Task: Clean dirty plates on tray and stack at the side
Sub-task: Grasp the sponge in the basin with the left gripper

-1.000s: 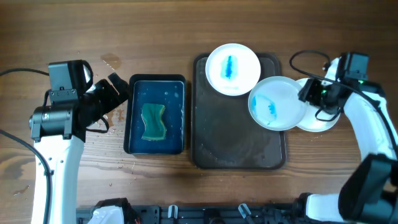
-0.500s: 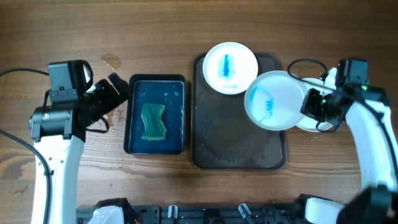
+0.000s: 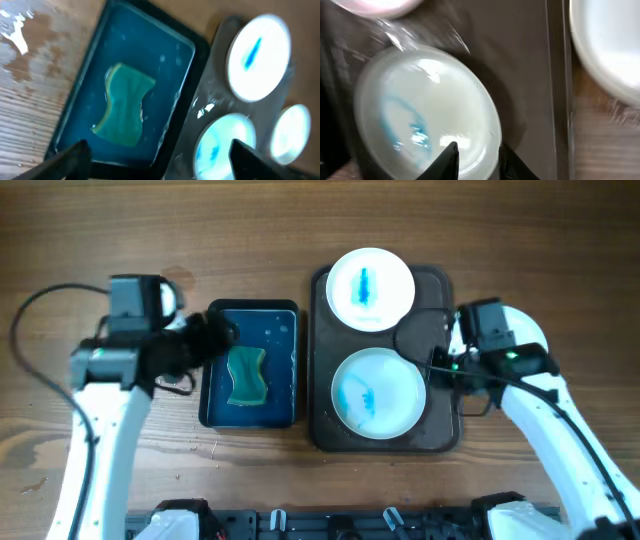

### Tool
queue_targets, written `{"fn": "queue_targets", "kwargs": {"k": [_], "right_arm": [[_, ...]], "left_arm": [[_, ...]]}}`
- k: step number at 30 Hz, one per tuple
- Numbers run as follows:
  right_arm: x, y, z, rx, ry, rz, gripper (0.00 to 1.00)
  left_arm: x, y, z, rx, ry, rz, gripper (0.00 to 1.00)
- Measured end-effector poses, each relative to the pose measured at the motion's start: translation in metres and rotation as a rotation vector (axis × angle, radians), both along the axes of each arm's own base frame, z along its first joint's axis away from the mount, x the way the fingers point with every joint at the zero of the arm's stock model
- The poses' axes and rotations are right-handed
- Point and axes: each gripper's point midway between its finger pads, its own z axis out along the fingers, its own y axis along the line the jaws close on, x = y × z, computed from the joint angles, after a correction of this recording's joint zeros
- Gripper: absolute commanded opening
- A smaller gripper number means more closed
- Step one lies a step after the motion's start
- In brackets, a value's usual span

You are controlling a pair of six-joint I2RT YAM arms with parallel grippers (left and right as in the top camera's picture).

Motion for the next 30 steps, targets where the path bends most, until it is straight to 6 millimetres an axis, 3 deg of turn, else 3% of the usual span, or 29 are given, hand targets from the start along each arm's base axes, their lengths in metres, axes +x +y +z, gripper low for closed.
{"fn": "queue_targets", "kwargs": {"k": [1,2,3,6,7,8,9,10,12,13,14,15,17,19,22,23,25,27,30], "right_arm": [[0.015,0.001,0.03,-0.008,-0.097,0.042,0.25],[0.017,0.001,0.038,-0.006,-0.122,0.052,0.25],[0.017,0.001,0.043,-0.005,-0.138,0.056,0.25],[0.014,0.001,0.047,-0.008,-0.143,0.068,0.25],[0.013,0.001,0.047,-0.008,-0.139,0.068,0.25],[0.012,0.001,0.046,-0.008,-0.137,0.069,0.25],[0.012,0.001,0.046,-0.009,-0.136,0.069,0.25],[0.012,0.001,0.046,-0.008,-0.137,0.069,0.25],[0.012,0.0,0.046,-0.009,-0.133,0.067,0.25],[0.01,0.0,0.046,-0.008,-0.127,0.064,0.25],[0.009,0.0,0.045,-0.005,-0.119,0.043,0.25],[0.009,-0.001,0.045,-0.006,-0.114,0.022,0.26],[0.01,-0.005,0.045,-0.005,-0.11,-0.014,0.28],[0.01,-0.011,0.044,-0.006,-0.101,-0.051,0.29],[0.007,-0.019,0.04,-0.014,-0.069,-0.073,0.29],[0.006,-0.017,0.037,-0.008,-0.06,-0.058,0.29],[0.002,-0.01,0.024,0.016,-0.009,-0.011,0.29],[-0.009,-0.008,0.001,0.025,0.066,0.008,0.29],[-0.005,-0.005,-0.018,0.032,0.08,0.013,0.3]], "left_arm": [[-0.004,-0.017,-0.021,0.017,0.069,-0.064,0.73],[-0.006,-0.021,-0.034,0.034,0.107,-0.068,0.68],[-0.007,-0.022,-0.05,0.077,0.142,-0.07,0.61],[-0.016,-0.028,-0.129,0.192,0.341,-0.078,0.4],[-0.015,-0.027,-0.153,0.213,0.395,-0.07,0.38],[-0.012,-0.027,-0.164,0.214,0.41,-0.068,0.34],[-0.006,-0.03,-0.175,0.214,0.411,-0.07,0.04],[-0.004,-0.035,-0.191,0.207,0.436,-0.079,0.04],[0.003,-0.041,-0.191,0.179,0.419,-0.086,0.04],[0.003,-0.042,-0.19,0.181,0.421,-0.093,0.11],[0.002,-0.042,-0.187,0.186,0.431,-0.102,0.36],[0.0,-0.041,-0.183,0.194,0.451,-0.111,0.49],[0.004,-0.04,-0.167,0.208,0.458,-0.12,0.58],[0.019,-0.043,-0.149,0.203,0.397,-0.119,0.55],[0.027,-0.044,-0.144,0.199,0.355,-0.117,0.51],[0.032,-0.046,-0.147,0.196,0.331,-0.118,0.48],[0.03,-0.05,-0.164,0.203,0.316,-0.129,0.32],[0.026,-0.048,-0.184,0.227,0.325,-0.137,0.04],[0.025,-0.043,-0.188,0.253,0.327,-0.134,0.07]]}}
